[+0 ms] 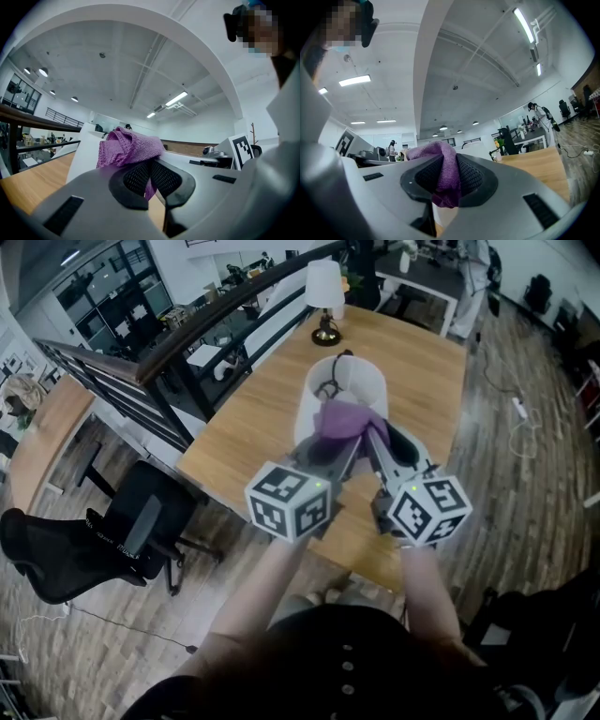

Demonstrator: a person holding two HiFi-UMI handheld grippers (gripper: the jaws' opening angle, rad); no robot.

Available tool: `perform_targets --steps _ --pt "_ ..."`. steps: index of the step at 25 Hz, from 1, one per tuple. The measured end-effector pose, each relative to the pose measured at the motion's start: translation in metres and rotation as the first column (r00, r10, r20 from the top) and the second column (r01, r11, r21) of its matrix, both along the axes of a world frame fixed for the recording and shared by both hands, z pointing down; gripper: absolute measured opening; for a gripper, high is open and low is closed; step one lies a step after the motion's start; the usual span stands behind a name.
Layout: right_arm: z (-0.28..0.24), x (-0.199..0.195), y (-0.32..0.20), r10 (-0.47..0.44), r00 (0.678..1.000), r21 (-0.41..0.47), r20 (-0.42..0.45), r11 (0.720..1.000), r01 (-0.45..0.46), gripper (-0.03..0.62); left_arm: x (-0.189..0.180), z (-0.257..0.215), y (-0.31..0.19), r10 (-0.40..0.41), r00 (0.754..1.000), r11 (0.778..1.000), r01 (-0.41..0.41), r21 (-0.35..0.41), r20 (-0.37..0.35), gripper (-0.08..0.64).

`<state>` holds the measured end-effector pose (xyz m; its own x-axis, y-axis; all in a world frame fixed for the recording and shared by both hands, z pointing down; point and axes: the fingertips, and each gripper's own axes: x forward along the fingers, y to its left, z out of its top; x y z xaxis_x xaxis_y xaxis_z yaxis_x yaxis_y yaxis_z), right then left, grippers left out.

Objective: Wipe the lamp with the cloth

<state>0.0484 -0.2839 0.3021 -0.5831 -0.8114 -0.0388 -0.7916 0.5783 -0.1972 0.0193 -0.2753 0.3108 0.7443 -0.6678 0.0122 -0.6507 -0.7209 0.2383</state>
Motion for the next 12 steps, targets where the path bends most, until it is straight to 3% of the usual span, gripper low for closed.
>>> perform_targets --steps 12 --pt "0.008 0.001 0.000 0.006 1.000 -0.015 0.010 1.000 -0.006 0.078 0.002 0.011 0.003 0.013 1.000 1.000 -0.013 -0.029 -0.006 0.011"
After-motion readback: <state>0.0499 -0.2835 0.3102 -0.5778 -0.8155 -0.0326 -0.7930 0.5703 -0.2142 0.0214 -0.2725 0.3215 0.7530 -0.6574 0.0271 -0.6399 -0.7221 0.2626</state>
